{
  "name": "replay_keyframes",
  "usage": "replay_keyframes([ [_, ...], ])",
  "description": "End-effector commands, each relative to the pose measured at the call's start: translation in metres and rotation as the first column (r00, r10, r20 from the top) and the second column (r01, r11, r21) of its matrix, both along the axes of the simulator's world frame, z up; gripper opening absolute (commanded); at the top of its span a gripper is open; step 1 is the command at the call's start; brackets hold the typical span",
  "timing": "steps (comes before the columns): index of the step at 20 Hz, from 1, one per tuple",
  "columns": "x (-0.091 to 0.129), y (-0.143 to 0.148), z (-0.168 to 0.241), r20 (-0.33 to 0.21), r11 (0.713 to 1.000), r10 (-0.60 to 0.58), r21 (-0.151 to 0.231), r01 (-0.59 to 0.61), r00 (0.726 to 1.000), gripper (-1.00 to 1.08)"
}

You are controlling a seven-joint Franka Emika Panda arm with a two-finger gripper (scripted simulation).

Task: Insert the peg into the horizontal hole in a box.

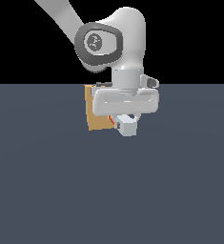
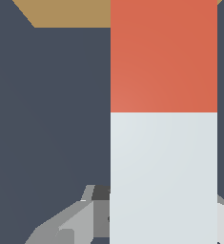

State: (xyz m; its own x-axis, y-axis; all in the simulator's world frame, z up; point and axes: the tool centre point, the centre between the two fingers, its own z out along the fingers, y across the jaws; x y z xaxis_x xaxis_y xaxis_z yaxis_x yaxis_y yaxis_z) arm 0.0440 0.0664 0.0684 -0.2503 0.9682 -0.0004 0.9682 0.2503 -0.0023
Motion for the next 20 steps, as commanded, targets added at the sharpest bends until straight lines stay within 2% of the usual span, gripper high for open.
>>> replay_keyframes([
  [1,0.000,0.000,0.000,0.001,1.000,0.000,0.000,0.000,1.000,-1.00],
  [6,-0.004,0.015,0.001,0.001,1.000,0.000,0.000,0.000,1.000,-1.00],
  [15,-0.021,0.079,0.002,0.003,1.000,0.001,0.000,-0.001,1.000,-1.00],
  [20,-0.026,0.098,0.002,0.004,1.000,0.001,0.001,-0.001,1.000,-1.00],
])
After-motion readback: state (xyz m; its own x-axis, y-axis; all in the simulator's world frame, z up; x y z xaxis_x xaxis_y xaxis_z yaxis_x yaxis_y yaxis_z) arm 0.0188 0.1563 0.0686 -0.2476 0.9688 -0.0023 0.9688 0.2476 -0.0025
